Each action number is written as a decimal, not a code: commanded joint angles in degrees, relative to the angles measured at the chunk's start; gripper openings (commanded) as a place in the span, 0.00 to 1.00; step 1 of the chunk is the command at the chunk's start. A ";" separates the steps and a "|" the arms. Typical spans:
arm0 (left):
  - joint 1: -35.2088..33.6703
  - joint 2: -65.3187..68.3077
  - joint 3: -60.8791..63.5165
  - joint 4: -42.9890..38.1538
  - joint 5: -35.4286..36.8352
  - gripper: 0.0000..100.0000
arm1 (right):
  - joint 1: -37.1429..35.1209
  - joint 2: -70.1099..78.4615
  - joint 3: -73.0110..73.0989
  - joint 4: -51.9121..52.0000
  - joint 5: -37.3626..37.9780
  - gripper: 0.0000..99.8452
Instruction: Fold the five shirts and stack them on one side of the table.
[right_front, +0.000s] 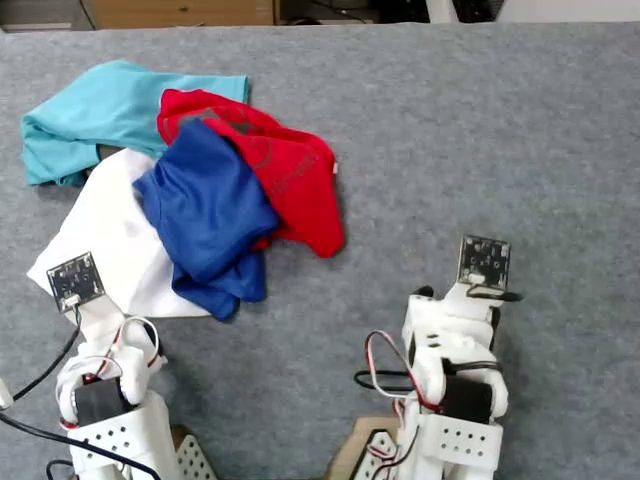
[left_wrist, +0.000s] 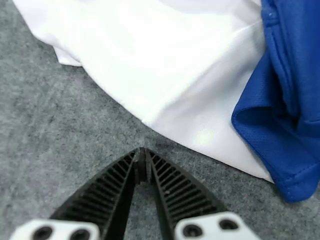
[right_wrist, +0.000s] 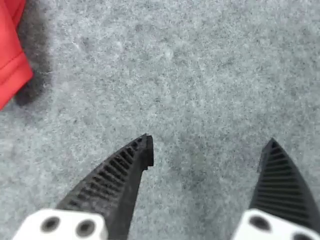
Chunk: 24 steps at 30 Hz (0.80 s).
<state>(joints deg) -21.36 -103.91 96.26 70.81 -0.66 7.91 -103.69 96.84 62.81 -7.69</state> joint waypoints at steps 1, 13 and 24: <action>0.62 -0.40 0.62 -0.97 0.18 0.02 | 1.45 -3.74 0.04 -1.32 -0.44 0.33; 0.62 -0.40 0.62 -0.97 0.18 0.02 | 1.45 -3.91 0.04 -1.41 -0.18 0.11; 0.62 -0.40 0.62 -0.97 0.18 0.02 | 1.36 -3.91 0.04 -1.49 -0.18 0.01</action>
<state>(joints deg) -21.36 -103.91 96.26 70.81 -0.66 7.91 -103.69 96.84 62.37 -7.69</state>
